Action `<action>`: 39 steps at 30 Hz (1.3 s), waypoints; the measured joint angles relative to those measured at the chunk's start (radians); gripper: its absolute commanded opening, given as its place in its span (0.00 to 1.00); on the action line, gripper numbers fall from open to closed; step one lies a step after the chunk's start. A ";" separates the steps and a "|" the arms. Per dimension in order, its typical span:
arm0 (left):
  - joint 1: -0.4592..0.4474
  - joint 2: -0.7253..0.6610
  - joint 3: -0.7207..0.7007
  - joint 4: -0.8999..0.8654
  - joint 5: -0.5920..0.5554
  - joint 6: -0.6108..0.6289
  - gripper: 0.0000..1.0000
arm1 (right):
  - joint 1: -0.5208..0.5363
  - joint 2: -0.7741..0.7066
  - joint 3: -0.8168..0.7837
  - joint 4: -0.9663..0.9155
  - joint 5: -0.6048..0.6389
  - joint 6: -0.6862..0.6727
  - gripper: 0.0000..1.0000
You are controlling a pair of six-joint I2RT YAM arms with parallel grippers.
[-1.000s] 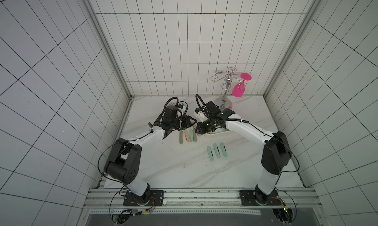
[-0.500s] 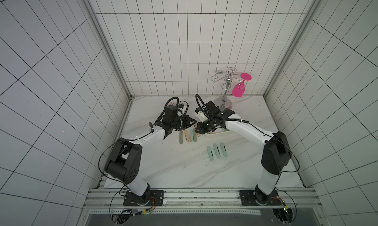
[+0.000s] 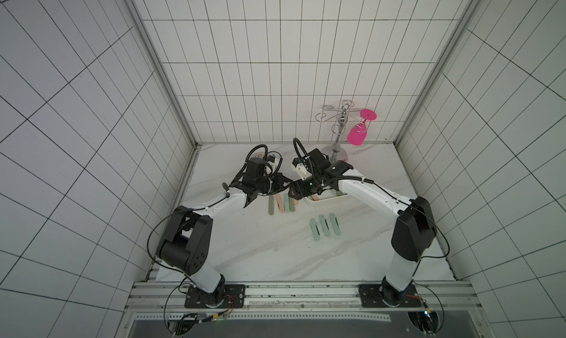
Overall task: Take the fruit knife out of the storage box
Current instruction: Pick up the fruit knife from the storage box, then place the fruit knife at the center of the board.
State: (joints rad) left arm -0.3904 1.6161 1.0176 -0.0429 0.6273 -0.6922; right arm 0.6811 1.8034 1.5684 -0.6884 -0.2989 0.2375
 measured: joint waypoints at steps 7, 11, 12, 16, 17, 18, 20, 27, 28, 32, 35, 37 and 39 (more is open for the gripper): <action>0.069 -0.023 0.012 -0.100 0.002 0.086 0.00 | -0.035 -0.032 0.000 -0.002 0.001 0.009 0.99; 0.098 -0.036 0.027 -0.177 -0.003 0.153 0.00 | -0.060 -0.074 0.000 -0.002 0.001 0.011 0.98; 0.102 -0.039 0.029 -0.195 -0.005 0.171 0.00 | -0.064 -0.080 -0.001 -0.002 0.000 0.011 0.99; 0.124 -0.046 0.030 -0.257 -0.009 0.226 0.00 | -0.082 -0.084 -0.003 -0.006 -0.003 0.011 0.99; 0.129 -0.046 0.030 -0.270 -0.011 0.237 0.00 | -0.086 -0.084 -0.004 -0.007 -0.003 0.011 0.98; 0.135 -0.046 0.030 -0.284 -0.016 0.251 0.00 | -0.091 -0.084 -0.005 -0.009 -0.005 0.011 0.98; 0.144 -0.046 0.030 -0.312 -0.027 0.275 0.00 | -0.100 -0.084 -0.010 -0.009 -0.006 0.011 0.99; 0.157 -0.046 0.029 -0.373 -0.055 0.328 0.00 | -0.137 -0.084 -0.041 -0.011 -0.006 0.017 0.98; 0.157 -0.045 0.029 -0.373 -0.058 0.332 0.00 | -0.144 -0.084 -0.045 -0.011 -0.006 0.021 0.98; 0.157 -0.037 0.026 -0.373 -0.073 0.345 0.00 | -0.172 -0.084 -0.062 -0.011 -0.006 0.030 0.98; 0.158 -0.011 0.023 -0.372 -0.088 0.352 0.00 | -0.185 -0.084 -0.075 -0.011 -0.006 0.033 0.99; 0.158 0.008 0.016 -0.373 -0.102 0.354 0.00 | -0.191 -0.084 -0.083 -0.011 -0.006 0.035 0.99; 0.159 0.021 0.010 -0.373 -0.115 0.357 0.00 | -0.191 -0.084 -0.089 -0.011 -0.007 0.035 0.98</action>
State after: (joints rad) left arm -0.2317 1.6367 1.0275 -0.4164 0.5125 -0.3347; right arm 0.4900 1.7195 1.4792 -0.6994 -0.3058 0.2726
